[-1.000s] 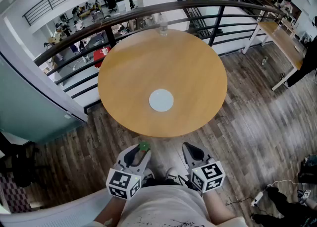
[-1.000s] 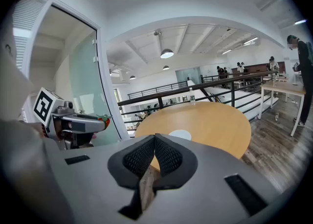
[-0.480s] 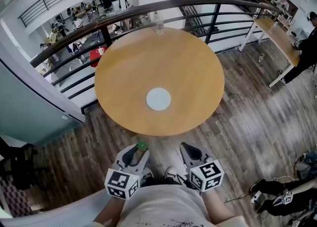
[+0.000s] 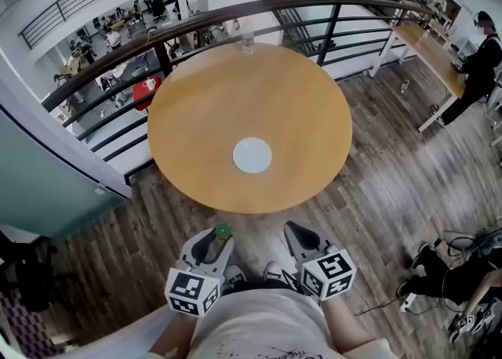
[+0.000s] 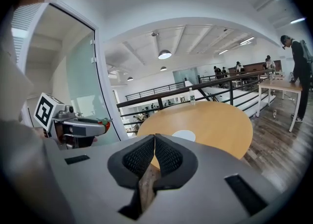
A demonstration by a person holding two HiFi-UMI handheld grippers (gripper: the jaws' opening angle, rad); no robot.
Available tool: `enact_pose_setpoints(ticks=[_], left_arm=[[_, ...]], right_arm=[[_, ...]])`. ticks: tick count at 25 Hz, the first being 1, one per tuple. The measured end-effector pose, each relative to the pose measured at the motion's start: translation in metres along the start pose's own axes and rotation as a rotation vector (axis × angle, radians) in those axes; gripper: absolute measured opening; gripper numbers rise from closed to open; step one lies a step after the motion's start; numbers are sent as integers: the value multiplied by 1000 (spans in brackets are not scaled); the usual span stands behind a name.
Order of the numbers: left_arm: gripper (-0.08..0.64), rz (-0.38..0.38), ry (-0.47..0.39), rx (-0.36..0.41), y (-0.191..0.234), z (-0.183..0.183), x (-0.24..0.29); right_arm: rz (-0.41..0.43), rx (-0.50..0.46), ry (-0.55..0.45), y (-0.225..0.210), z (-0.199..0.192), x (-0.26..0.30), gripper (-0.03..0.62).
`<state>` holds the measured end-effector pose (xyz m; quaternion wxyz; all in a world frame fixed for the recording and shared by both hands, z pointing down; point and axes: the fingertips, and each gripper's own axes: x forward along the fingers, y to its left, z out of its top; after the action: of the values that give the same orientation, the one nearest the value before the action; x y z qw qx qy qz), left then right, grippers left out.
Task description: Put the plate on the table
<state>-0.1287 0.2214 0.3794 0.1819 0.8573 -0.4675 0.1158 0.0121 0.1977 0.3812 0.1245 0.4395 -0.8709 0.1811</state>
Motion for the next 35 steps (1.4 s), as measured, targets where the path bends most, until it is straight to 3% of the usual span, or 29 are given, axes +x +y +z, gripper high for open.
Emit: enact_pose_setpoints(ticks=[8,17,35], left_arm=[[153,-52,5,1,21,-12,-14],[153,-74,3,-13,38,-9,-5],[153,-1,-1,-14,70,50,105]], right_arm=[[-60,12,5,23,-12,4,26],[-68,27,17,19,-10,22,26],[6,19,-3,-83,52,101,26]])
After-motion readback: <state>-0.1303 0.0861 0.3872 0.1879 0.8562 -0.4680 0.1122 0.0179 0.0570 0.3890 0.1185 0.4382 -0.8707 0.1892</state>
